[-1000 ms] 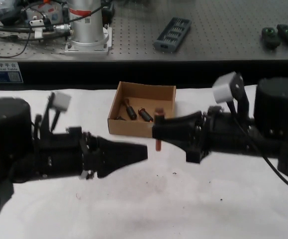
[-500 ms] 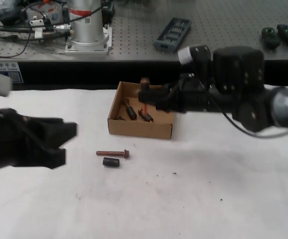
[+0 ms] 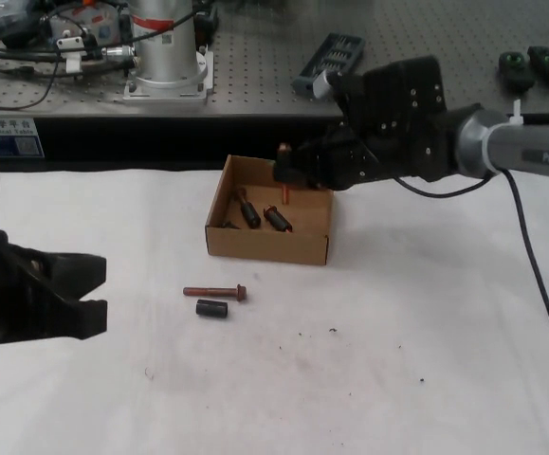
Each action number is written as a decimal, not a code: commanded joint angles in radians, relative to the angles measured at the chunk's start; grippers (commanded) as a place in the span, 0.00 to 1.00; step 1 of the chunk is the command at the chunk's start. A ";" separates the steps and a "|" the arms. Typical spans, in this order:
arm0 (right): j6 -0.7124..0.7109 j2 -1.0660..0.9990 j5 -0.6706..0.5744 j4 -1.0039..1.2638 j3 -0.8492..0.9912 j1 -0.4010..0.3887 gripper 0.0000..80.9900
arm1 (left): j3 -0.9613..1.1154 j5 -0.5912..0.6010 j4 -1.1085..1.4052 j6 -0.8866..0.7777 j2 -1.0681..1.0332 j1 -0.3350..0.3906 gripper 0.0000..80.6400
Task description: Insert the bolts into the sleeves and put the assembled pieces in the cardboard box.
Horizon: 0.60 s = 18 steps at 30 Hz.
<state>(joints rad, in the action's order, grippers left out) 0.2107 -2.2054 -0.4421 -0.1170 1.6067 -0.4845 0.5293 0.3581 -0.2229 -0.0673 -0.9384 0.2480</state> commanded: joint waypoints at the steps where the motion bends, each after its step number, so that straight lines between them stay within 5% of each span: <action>1: 0.060 0.007 0.026 -0.010 0.026 0.005 0.19 | 0.006 -0.015 -0.012 0.021 0.008 0.000 0.05; 6: 0.125 0.007 0.098 -0.010 0.026 0.005 0.57 | 0.006 -0.012 -0.012 0.021 0.008 0.000 0.05; 12: 0.178 0.036 0.066 -0.041 0.026 0.005 0.54 | 0.006 -0.009 -0.012 0.018 0.018 0.000 0.05; 18: 0.075 0.102 0.052 -0.398 0.026 -0.078 0.49 | 0.006 -0.009 -0.013 0.015 0.030 0.000 0.05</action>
<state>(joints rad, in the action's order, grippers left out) 0.3546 -2.1605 -0.3706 -0.3201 1.6171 -0.5081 0.5293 0.3562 -0.2388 -0.0673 -0.9227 0.2480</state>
